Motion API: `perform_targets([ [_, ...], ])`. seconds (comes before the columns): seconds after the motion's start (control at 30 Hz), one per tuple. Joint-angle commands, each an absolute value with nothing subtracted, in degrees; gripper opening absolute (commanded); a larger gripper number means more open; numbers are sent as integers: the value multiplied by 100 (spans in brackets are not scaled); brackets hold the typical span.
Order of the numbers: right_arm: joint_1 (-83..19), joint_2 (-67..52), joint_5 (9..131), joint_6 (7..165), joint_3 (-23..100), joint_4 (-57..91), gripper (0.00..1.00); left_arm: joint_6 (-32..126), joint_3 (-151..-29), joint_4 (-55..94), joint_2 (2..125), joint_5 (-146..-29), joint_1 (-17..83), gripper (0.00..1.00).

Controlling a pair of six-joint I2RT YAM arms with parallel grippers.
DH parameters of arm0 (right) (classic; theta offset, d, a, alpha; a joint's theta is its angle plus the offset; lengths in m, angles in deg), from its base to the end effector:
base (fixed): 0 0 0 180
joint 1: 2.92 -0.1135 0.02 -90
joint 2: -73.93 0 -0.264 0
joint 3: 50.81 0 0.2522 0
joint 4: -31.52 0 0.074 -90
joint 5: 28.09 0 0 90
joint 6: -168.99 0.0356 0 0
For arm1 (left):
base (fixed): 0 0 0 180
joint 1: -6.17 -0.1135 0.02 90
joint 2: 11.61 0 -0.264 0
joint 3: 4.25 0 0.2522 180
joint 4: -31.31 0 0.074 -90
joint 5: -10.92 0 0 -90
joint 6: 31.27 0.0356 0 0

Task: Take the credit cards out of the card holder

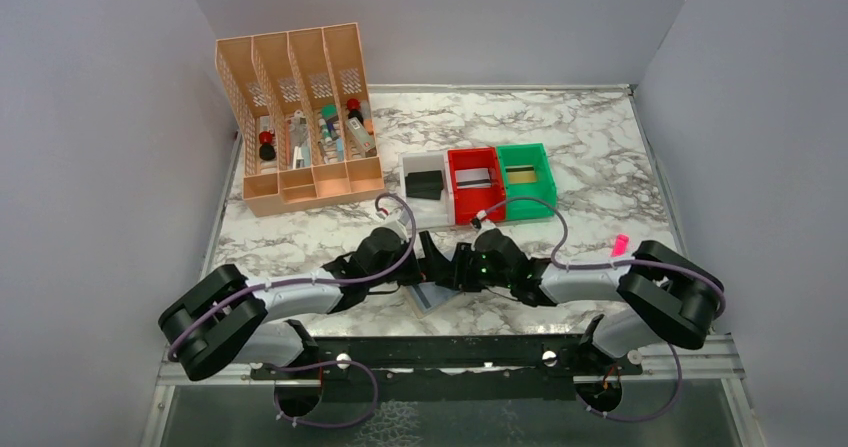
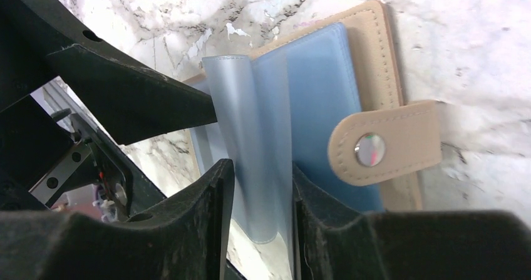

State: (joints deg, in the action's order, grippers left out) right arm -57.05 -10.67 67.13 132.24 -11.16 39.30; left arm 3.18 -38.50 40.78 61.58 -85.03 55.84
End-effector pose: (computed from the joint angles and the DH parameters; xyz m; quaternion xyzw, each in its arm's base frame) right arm 0.1502 0.2133 0.1320 -0.0271 0.8945 0.3823 0.2303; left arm 0.1493 -0.1816 0.1539 -0.0181 0.8627 -0.4271 0.2700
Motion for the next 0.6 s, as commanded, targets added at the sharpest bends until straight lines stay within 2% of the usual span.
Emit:
perform_targets([
  [0.0,-5811,-561,6585,12851,-1185,3628,44,345,-4026,4295,6389,-8386,5724,91],
  [0.23,-5809,123,6125,12803,-1391,3123,57,384,-4272,4566,6738,-8588,5805,91],
  [0.57,-5811,796,5723,12908,-1781,2910,65,317,-4801,5102,7598,-8822,6043,91],
])
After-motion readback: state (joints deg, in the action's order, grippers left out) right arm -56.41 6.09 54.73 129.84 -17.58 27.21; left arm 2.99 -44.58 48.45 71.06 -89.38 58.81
